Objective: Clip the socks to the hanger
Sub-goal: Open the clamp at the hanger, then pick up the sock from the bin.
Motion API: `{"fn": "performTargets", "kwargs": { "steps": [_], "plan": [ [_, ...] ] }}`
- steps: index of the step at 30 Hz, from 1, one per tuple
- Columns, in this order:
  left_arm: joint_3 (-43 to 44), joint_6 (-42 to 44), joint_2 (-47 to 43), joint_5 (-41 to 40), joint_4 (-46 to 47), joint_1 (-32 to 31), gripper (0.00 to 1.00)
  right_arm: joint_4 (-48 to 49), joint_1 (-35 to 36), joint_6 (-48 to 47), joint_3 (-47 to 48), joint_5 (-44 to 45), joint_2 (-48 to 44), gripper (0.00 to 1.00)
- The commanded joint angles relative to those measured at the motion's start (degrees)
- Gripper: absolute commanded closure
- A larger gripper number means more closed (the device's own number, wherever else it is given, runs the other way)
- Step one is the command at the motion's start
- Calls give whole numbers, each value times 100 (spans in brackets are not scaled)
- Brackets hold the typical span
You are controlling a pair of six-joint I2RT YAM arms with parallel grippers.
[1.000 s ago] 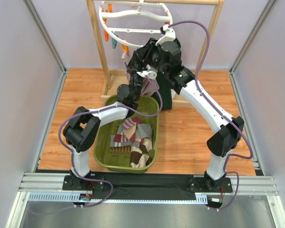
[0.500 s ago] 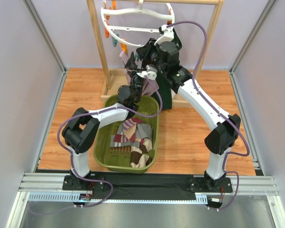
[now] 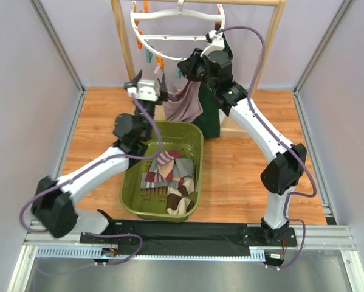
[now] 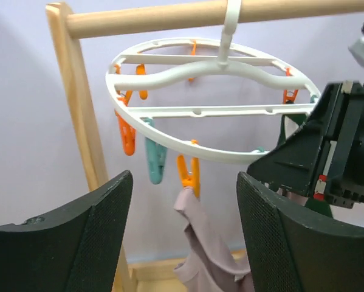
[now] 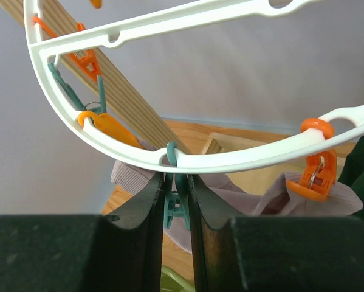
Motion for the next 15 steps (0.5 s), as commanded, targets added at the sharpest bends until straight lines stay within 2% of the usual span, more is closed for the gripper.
{"fn": "performTargets", "kwargs": {
  "steps": [1,2,3,4,6,7,8,11,12,13,15],
  "plan": [
    [-66,-2181,-1318,581,-2725,368,25,-89,-283,-70,261,-102,22,100],
    [-57,-3011,-1523,705,-3188,430,25,-124,-327,-70,279,-173,4,100],
    [-49,-3289,-1699,802,-3636,465,26,-273,-353,-44,314,-373,12,100],
    [30,-3579,-1997,950,-4493,483,27,-335,-406,-26,331,-436,4,100],
    [74,-4317,-2244,1101,-5219,483,28,-458,-441,9,279,-638,-58,100],
    [92,-4555,-2446,1284,-5875,483,28,-476,-468,9,261,-700,-84,100],
    [75,-4993,-2535,1408,-6117,492,29,-502,-476,9,244,-805,-136,100],
    [127,-5601,-2746,2137,-7171,597,28,-617,-494,-78,217,-1060,-250,100],
    [162,-5960,-2764,2399,-7400,641,31,-634,-503,-113,182,-1087,-286,100],
    [154,-6138,-2808,2985,-7698,746,34,-660,-512,-175,173,-1113,-321,100],
    [180,-6515,-2878,3210,-8025,756,34,-713,-538,-210,173,-1149,-392,100]
  ]
}}
